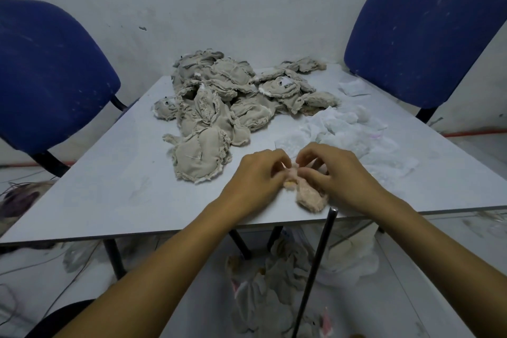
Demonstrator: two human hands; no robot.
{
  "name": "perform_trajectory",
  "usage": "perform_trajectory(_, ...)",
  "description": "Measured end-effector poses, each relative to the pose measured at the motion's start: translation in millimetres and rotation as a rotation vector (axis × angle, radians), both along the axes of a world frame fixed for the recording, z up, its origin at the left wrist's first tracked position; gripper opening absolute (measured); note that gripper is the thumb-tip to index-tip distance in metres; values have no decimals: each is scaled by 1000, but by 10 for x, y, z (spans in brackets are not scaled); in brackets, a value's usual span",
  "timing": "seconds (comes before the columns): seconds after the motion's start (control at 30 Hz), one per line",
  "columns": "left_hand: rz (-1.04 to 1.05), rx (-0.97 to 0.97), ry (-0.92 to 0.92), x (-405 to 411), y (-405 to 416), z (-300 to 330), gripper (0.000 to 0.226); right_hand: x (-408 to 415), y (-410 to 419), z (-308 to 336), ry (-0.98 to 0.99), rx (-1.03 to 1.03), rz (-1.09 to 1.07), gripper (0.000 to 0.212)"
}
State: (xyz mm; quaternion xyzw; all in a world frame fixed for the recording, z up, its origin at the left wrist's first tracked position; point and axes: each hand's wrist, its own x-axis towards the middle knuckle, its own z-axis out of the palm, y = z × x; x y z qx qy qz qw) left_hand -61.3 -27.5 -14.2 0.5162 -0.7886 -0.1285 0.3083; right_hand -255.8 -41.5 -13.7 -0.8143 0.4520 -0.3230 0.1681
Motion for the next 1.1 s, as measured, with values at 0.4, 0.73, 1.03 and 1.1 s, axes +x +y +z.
perform_trajectory(0.4, 34, 93, 216, 50, -104, -21, 20, 21, 14, -103, 163, -167, 60, 31)
perform_trajectory(0.73, -177, 236, 383, 50, -37, 151, 13, 60, 9, -81, 84, -342, -2, 12)
perform_trajectory(1.03, -327, 515, 816, 54, 12, 274, 19, 79, -3, 167, -333, 251, 208, 19)
perform_trajectory(1.1, -424, 612, 992, 78, -1, 289, 19, 25, -7, 159, -499, 434, 337, 31)
